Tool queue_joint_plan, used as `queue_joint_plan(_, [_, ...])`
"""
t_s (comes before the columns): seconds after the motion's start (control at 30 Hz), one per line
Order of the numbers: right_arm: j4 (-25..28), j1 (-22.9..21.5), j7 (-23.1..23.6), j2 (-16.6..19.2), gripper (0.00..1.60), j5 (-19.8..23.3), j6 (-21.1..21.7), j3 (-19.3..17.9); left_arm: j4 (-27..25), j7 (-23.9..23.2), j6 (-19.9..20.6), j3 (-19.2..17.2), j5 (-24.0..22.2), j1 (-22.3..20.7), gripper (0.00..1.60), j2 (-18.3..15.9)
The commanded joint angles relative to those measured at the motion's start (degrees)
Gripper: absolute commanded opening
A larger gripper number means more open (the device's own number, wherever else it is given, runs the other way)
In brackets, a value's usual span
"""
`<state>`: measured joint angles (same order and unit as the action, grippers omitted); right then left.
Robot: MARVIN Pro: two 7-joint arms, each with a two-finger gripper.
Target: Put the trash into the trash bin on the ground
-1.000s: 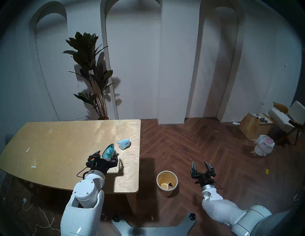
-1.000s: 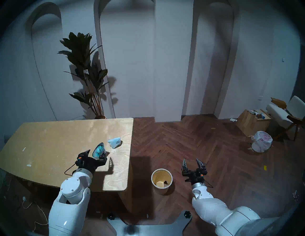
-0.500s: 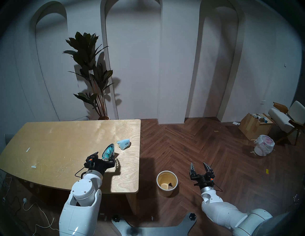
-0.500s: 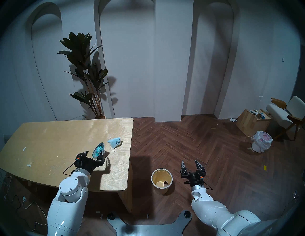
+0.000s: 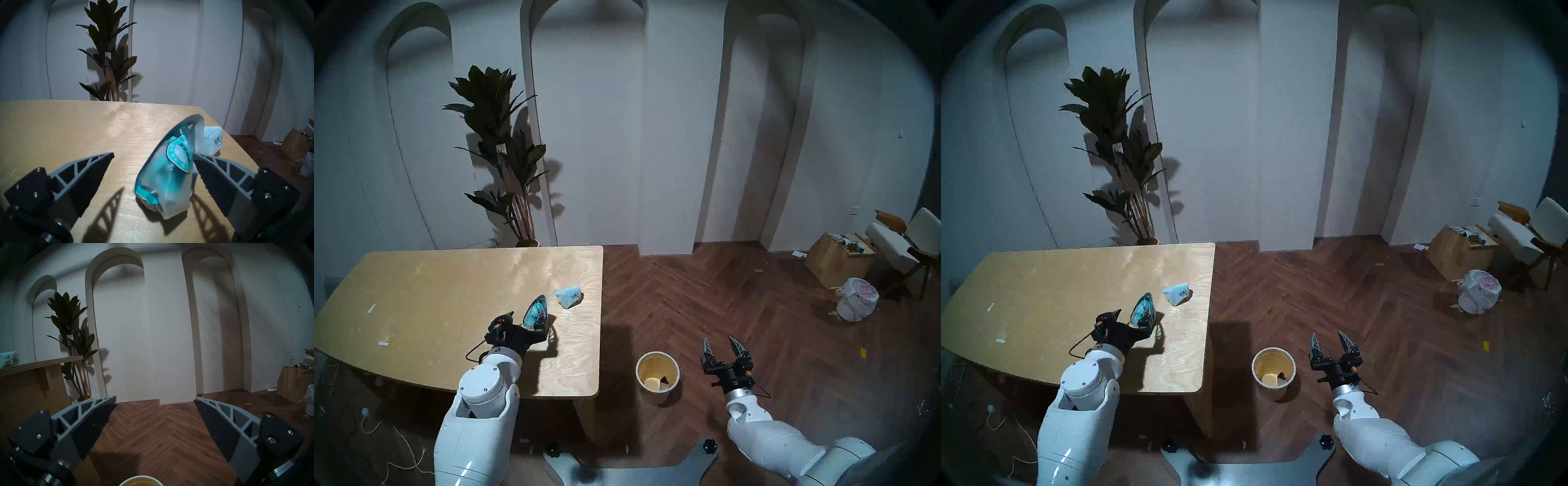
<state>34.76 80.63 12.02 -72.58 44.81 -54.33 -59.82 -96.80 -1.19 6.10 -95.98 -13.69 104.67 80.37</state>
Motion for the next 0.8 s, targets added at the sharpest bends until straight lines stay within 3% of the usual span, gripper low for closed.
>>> queue_joint_plan(0.0, [3.2, 1.2, 0.7, 0.7, 1.6, 0.3, -0.7, -0.3, 0.5, -0.5, 0.2, 0.4, -0.4, -2.1, 1.6, 0.0])
queue_joint_plan(0.63, [10.6, 5.1, 2.7, 2.6, 1.6, 1.9, -0.7, -1.1, 4.3, -2.1, 0.5, 2.6, -2.6, -4.3, 1.6, -0.1])
queue_joint_plan(0.67, [10.9, 5.3, 2.8, 2.7, 1.6, 2.0, -0.7, -1.1, 4.5, -2.1, 0.5, 2.7, -2.7, -4.4, 1.42, -0.1])
queue_joint_plan(0.7, [11.4, 5.5, 2.9, 2.9, 1.6, 2.1, -0.7, -1.1, 4.8, -2.2, 0.6, 2.8, -2.8, -4.6, 0.77, -0.2])
queue_joint_plan(0.77, [12.2, 6.0, 3.1, 3.1, 1.6, 2.3, -0.7, -1.2, 5.3, -2.3, 0.6, 2.9, -3.1, -4.8, 0.11, -0.2])
